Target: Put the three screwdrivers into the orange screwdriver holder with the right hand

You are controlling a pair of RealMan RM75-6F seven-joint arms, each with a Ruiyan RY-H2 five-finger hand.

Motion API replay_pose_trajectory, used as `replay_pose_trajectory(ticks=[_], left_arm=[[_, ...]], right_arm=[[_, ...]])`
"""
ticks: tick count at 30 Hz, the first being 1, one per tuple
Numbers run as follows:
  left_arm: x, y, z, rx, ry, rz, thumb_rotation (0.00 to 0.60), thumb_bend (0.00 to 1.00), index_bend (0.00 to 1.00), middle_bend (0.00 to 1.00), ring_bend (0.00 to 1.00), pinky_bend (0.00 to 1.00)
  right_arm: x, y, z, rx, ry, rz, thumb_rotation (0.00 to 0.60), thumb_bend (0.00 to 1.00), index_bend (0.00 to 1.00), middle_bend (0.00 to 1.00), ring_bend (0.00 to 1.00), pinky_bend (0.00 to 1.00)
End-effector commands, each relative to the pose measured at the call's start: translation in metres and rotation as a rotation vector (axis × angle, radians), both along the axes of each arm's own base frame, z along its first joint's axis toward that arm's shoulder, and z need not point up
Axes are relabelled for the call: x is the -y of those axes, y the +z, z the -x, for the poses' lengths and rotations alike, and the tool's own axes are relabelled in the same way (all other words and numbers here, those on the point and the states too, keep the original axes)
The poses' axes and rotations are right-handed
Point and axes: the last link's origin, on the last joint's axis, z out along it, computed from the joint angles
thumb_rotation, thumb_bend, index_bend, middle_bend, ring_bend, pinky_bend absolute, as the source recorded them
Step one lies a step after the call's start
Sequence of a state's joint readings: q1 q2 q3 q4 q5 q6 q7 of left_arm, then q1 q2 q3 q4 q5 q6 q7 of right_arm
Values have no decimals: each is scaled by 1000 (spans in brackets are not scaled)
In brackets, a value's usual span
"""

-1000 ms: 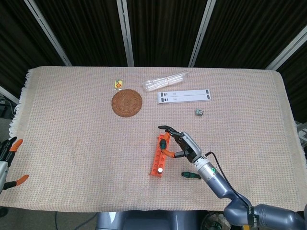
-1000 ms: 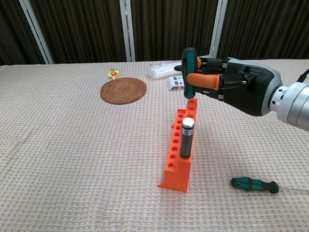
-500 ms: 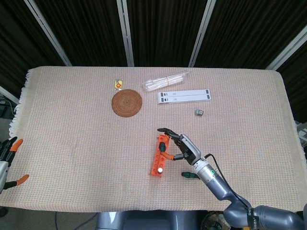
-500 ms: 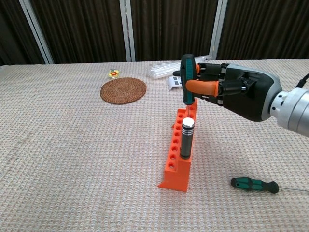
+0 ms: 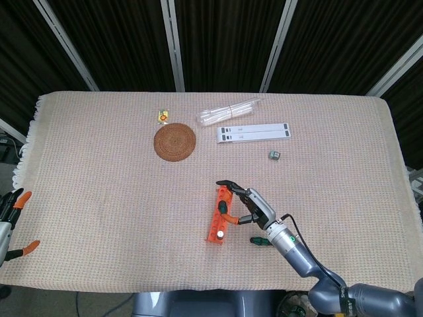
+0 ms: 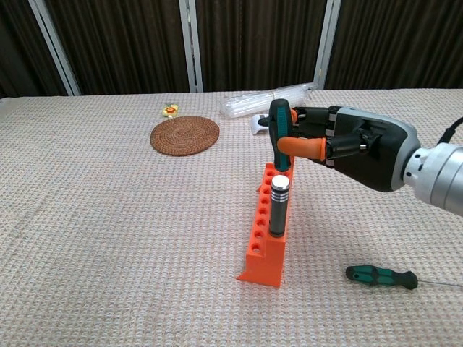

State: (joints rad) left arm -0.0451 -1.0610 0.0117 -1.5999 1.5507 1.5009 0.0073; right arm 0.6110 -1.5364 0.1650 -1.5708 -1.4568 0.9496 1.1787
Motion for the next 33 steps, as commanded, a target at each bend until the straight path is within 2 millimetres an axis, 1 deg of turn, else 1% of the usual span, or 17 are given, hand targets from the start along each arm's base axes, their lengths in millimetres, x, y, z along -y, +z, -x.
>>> replay_pose_trajectory(ticks=[1, 10, 19, 21, 24, 27, 29, 33], left_arm=[[0, 0, 0, 0, 0, 1, 600, 83, 0, 0, 0, 0], [0, 0, 1, 3, 0, -1, 600, 81, 0, 0, 0, 0], [0, 0, 1, 6, 1, -3, 600, 83, 0, 0, 0, 0], [0, 0, 1, 7, 0, -5, 600, 83, 0, 0, 0, 0], [0, 1, 2, 7, 0, -5, 600, 83, 0, 0, 0, 0], [0, 1, 3, 9, 2, -7, 600, 81, 0, 0, 0, 0], [0, 0, 4, 10, 5, -5, 600, 81, 0, 0, 0, 0], [0, 0, 4, 11, 6, -2, 600, 83, 0, 0, 0, 0]], right_arm=[[-1, 0, 0, -3, 9, 4, 600, 199, 519, 127, 0, 0], [-2, -1, 1, -21, 25, 13, 600, 158, 436, 106, 0, 0], [-2, 3, 0, -20, 37, 26, 600, 155, 395, 97, 0, 0], [0, 7, -1, -28, 47, 40, 600, 155, 383, 97, 0, 0], [4, 14, 0, -49, 59, 66, 600, 157, 375, 96, 0, 0], [12, 28, 5, -93, 70, 106, 600, 196, 375, 97, 0, 0], [19, 39, 12, -160, 87, 153, 600, 228, 374, 97, 0, 0], [28, 60, 29, -317, 114, 210, 600, 234, 375, 101, 0, 0]])
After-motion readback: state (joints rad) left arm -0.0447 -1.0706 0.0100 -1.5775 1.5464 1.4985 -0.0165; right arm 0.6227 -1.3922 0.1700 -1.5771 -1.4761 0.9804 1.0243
